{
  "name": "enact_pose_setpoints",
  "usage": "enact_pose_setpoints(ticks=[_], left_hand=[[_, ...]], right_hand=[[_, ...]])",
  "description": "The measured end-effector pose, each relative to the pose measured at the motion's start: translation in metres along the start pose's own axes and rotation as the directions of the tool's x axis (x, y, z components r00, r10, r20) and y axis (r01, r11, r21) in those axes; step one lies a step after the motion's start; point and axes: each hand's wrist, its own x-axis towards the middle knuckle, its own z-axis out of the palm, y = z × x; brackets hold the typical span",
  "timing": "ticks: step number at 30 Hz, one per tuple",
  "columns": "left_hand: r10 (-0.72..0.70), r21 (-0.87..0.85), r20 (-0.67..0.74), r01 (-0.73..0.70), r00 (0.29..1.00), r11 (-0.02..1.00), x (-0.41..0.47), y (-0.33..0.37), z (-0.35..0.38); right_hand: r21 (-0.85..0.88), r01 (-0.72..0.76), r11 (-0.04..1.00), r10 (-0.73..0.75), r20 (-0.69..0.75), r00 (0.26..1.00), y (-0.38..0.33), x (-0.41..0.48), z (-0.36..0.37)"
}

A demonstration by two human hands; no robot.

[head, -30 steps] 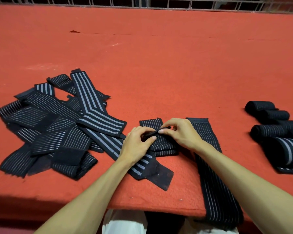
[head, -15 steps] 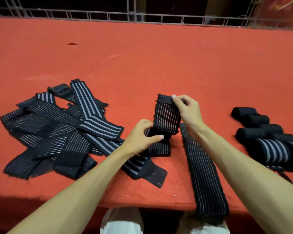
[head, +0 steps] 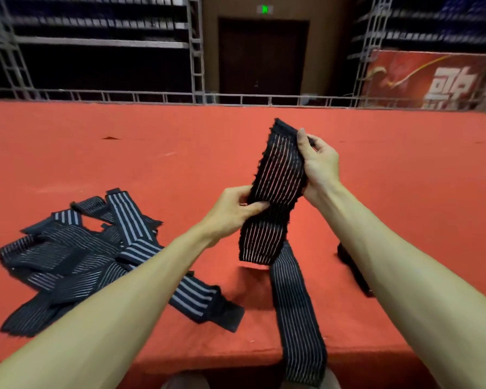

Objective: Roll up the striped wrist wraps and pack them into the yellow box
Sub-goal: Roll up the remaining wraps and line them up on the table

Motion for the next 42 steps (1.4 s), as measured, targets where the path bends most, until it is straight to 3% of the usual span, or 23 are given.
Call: enact_pose_setpoints(ticks=[7, 11, 14, 17, 21, 28, 34, 42], left_hand=[[-0.158, -0.271, 0.279, 0.235, 0.947, 0.933, -0.048, 0.048, -0.015], [-0.23, -0.372, 0.356, 0.363, 0.906, 0.855, -0.079, 0.04, -0.009], [-0.329, -0.303, 0.389, 0.457, 0.861, 0.836, -0.095, 0.007, 0.0], [-0.456, -0.168, 0.389, 0.548, 0.8, 0.819, -0.104, -0.031, 0.016], [-0.532, -0.075, 0.317, 0.58, 0.785, 0.811, -0.105, -0.078, 0.03], [-0.482, 0.096, 0.075, 0.475, 0.873, 0.875, -0.075, -0.131, 0.044], [-0.497, 0.297, -0.091, 0.5, 0.863, 0.813, -0.06, -0.147, 0.053], [-0.375, 0.426, -0.164, 0.409, 0.912, 0.807, -0.058, -0.155, 0.053]], right_hand=[[-0.094, -0.155, 0.983, 0.169, 0.16, 0.973, -0.02, -0.021, 0.003], [-0.277, -0.225, 0.934, 0.305, 0.29, 0.907, -0.004, -0.034, -0.007], [-0.433, -0.226, 0.873, 0.394, 0.35, 0.85, 0.025, -0.04, -0.018], [-0.634, -0.119, 0.764, 0.42, 0.349, 0.838, 0.058, -0.042, -0.031], [-0.743, -0.005, 0.669, 0.38, 0.336, 0.862, 0.092, -0.03, -0.045], [-0.812, -0.009, 0.584, 0.362, 0.25, 0.898, 0.146, 0.005, -0.046], [-0.849, -0.077, 0.522, 0.453, 0.199, 0.869, 0.207, 0.024, -0.051], [-0.85, -0.056, 0.524, 0.46, 0.227, 0.858, 0.218, 0.035, -0.064]])
